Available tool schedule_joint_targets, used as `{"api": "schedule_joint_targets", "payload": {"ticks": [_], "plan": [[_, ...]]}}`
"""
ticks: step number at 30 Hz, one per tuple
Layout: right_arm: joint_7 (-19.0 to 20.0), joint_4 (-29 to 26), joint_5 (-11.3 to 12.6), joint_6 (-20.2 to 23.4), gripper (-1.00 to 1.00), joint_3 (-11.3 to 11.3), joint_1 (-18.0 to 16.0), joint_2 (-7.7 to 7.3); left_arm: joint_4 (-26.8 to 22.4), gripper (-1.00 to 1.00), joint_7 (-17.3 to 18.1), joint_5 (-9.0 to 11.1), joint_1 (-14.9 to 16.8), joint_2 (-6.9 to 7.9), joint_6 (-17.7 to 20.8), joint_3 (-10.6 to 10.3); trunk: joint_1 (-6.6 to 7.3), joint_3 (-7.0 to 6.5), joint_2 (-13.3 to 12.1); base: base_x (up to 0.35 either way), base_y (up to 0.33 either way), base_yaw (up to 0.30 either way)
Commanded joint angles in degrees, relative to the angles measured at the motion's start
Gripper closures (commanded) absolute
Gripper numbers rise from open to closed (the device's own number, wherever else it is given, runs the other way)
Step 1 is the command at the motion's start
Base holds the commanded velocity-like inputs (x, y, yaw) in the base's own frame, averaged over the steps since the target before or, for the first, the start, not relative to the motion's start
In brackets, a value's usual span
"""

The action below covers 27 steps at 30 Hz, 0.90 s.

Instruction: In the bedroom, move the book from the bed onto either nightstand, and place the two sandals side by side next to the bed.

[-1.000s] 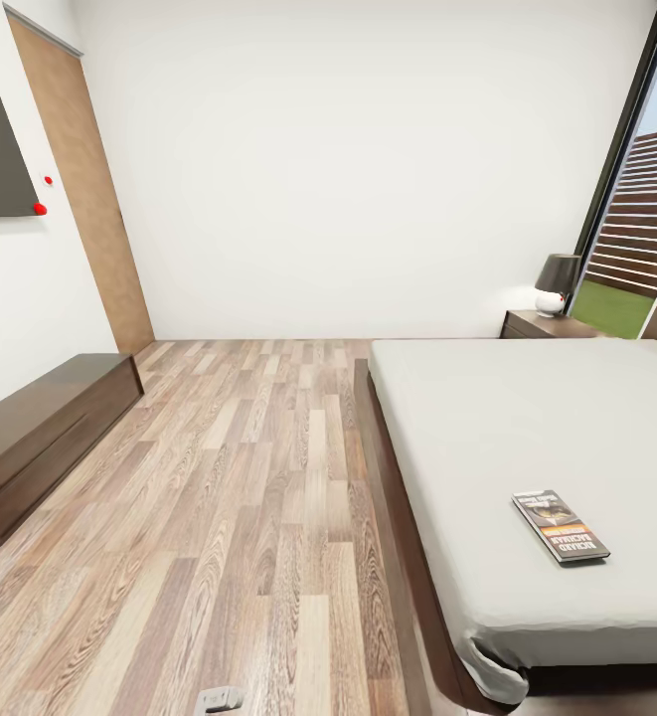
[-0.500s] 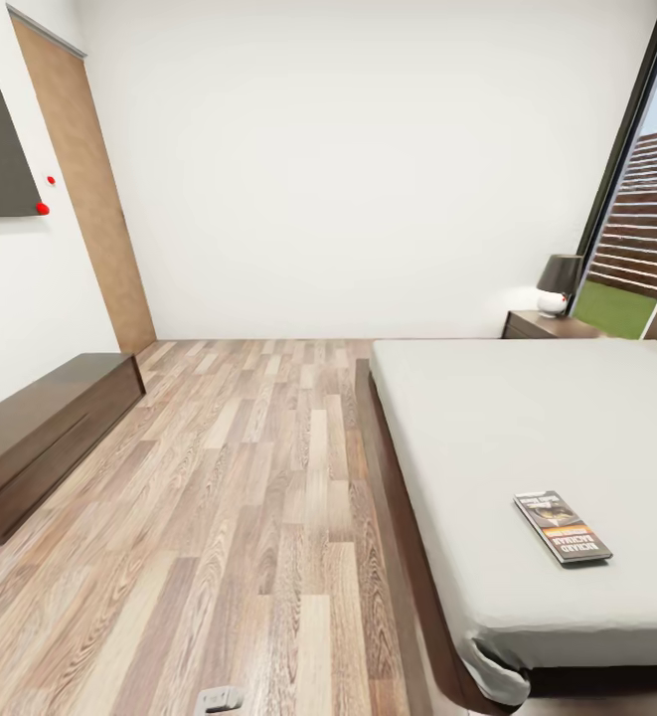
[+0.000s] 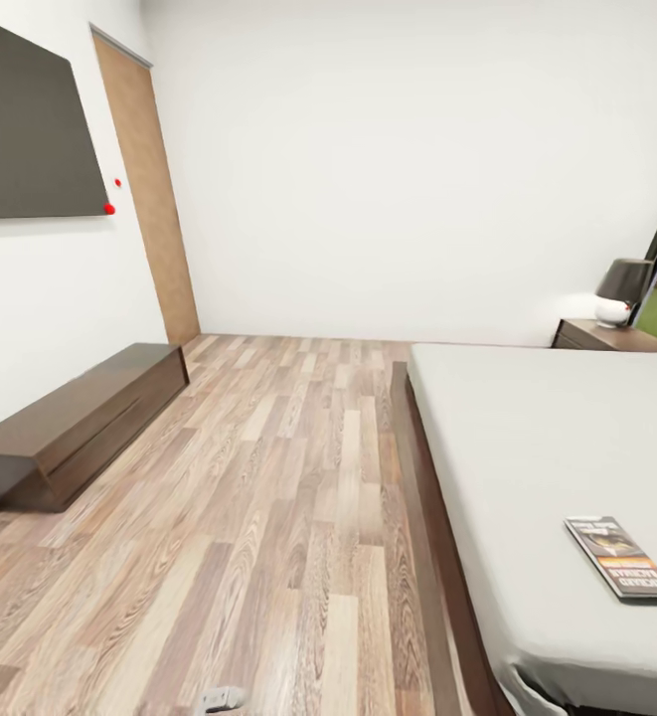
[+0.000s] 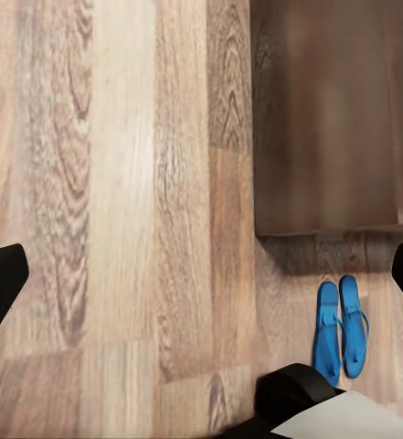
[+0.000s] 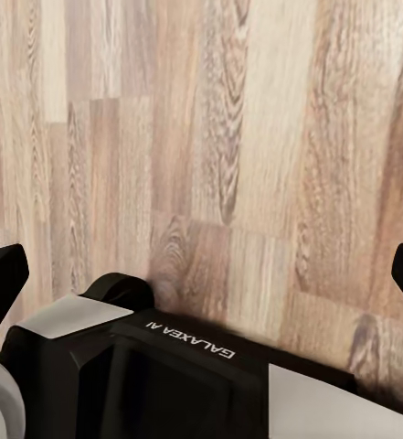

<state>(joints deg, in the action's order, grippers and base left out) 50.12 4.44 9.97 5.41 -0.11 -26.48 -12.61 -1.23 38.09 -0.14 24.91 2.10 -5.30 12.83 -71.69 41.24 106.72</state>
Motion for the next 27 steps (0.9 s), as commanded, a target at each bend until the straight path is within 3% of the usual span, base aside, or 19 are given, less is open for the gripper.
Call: {"api": "schedule_joint_targets", "payload": {"ticks": [1,27], "plan": [[0.24,0.13,0.58,0.57,-1.00,0.01,-0.07,-0.02,0.09,-1.00,0.15,-0.03,0.05,0.01,-0.24,0.09,0.01,0.05,0.03,0.000,0.000,0.289],[0.17,0.13,0.58,0.57,-1.00,0.02,-0.07,-0.02,0.09,-1.00,0.11,0.05,0.05,0.01,-0.24,0.09,0.01,0.05,0.03,0.000,0.000,0.289]]}}
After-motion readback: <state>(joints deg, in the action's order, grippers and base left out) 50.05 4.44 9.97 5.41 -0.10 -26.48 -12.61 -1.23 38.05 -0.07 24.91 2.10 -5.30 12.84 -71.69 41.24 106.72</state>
